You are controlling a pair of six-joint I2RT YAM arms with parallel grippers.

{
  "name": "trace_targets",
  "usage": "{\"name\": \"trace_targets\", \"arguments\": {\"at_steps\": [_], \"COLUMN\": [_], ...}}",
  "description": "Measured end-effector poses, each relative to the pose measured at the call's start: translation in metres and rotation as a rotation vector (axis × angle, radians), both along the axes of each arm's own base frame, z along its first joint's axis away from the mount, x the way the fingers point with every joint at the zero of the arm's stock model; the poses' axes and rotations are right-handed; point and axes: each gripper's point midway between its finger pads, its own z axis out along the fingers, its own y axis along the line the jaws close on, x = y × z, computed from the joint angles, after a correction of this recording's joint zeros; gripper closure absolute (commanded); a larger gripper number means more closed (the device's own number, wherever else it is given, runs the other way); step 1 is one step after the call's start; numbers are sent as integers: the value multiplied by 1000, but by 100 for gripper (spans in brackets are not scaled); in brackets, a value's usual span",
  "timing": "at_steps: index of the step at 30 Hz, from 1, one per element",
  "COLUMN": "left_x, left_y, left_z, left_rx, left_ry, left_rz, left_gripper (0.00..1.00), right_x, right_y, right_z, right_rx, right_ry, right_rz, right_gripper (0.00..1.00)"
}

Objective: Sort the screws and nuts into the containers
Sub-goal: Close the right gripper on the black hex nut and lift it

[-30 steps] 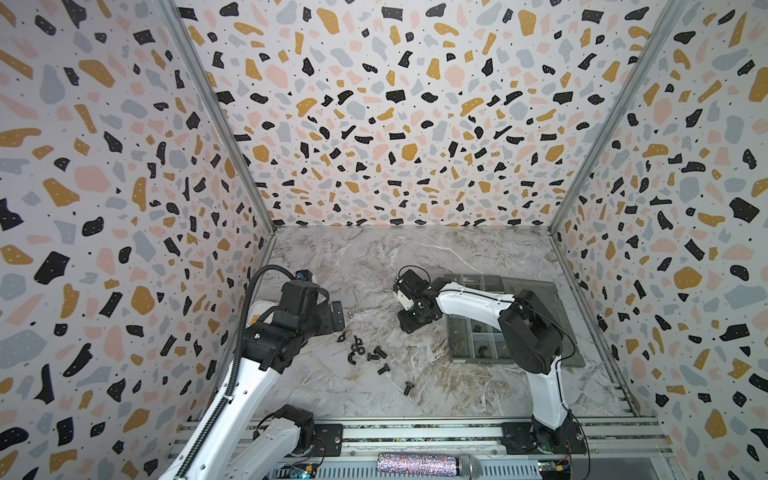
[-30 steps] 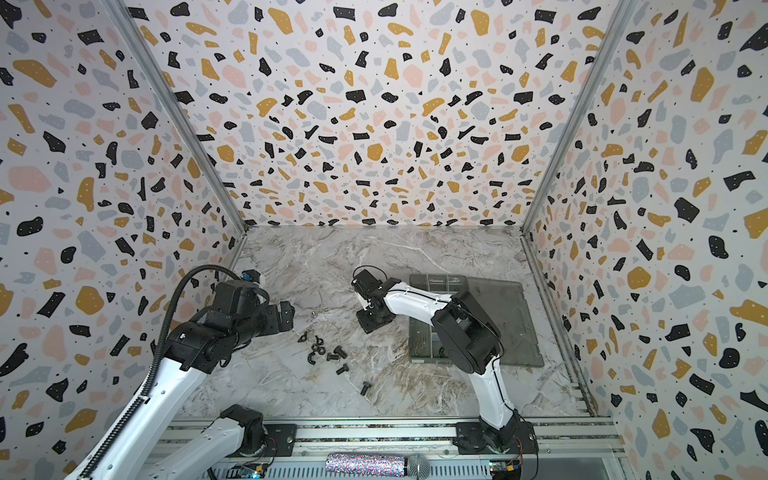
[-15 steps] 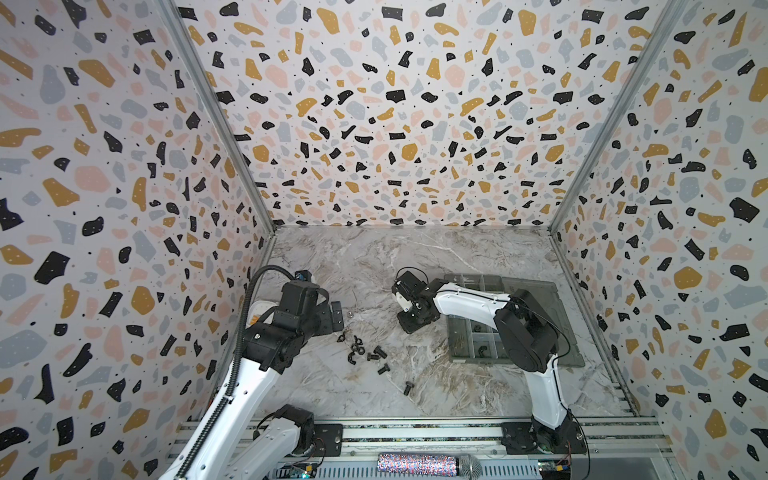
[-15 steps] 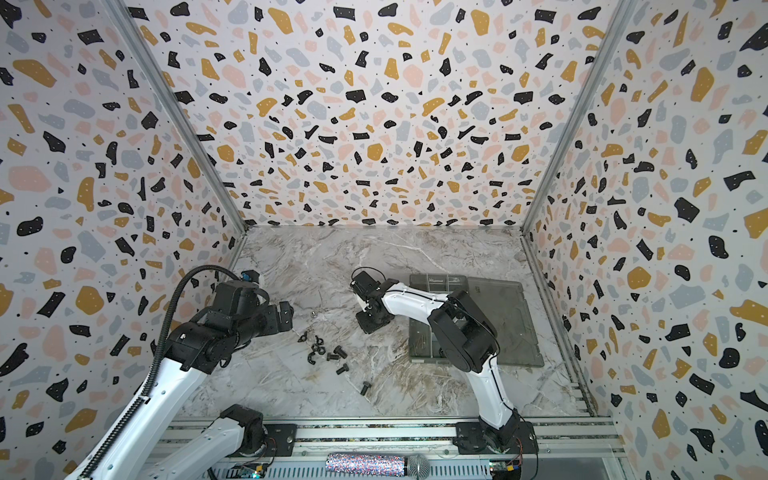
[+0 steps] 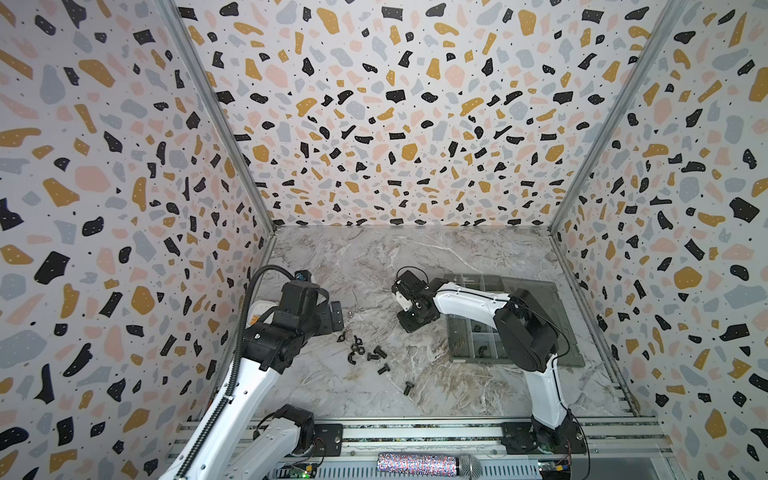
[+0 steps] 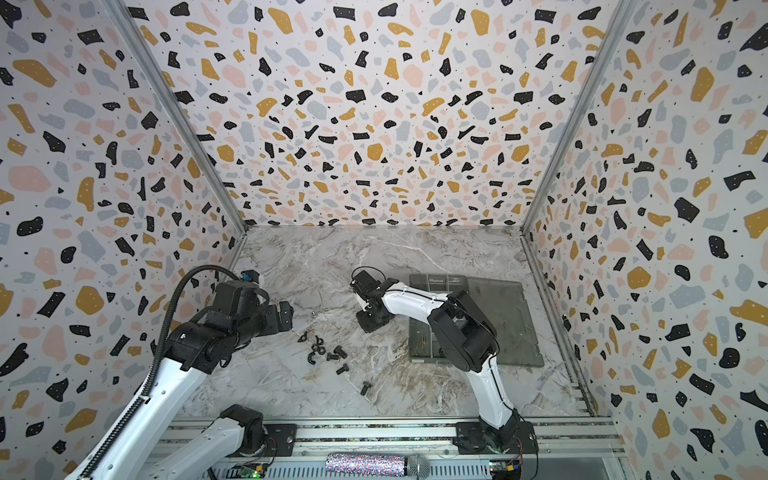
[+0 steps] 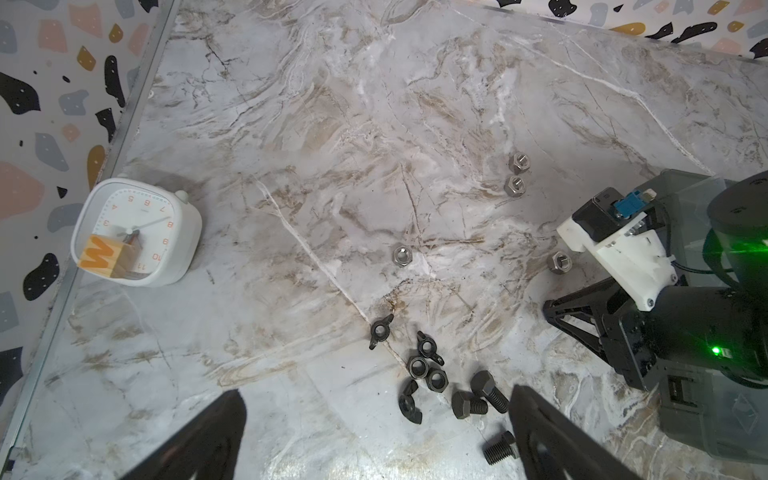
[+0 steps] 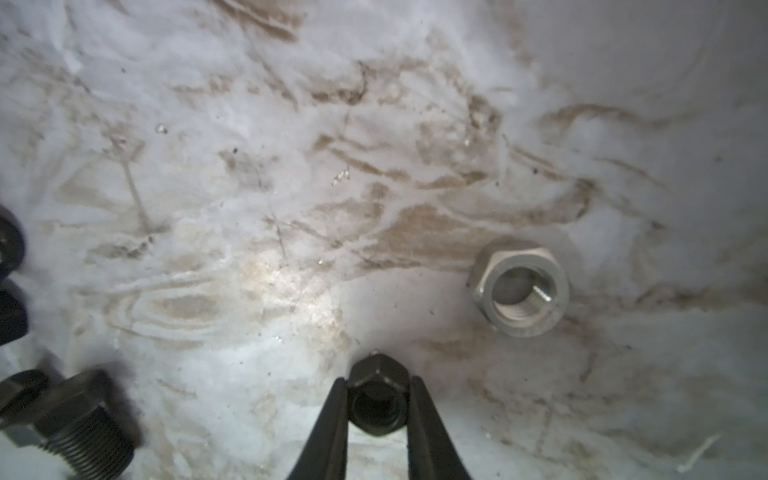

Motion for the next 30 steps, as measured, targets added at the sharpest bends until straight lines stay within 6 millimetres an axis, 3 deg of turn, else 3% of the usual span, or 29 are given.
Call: {"name": "trace_targets", "arguments": {"at_steps": [6,12,23,30], "left_x": [2,10,29,40], "left_y": [-1,-4,-18,-25], "left_z": [-5,-12,-18,-18], "left_rx": [6,11,-8,-19], "left_ry": [18,42,62,56], "left_rz": [-1,-7,-46,-60], "left_gripper": [0,0,0,0], "right_x": [1,10,31,39], "right_y": [-2,-8,-34,-55], "right_z": [5,21,63,71], "right_rx": [-13,-2,39,37], "right_ry": [3,-10,-74,-87], "right_rz": [-2,-23,-93,-137], "right_gripper": [86,86,86,87]}}
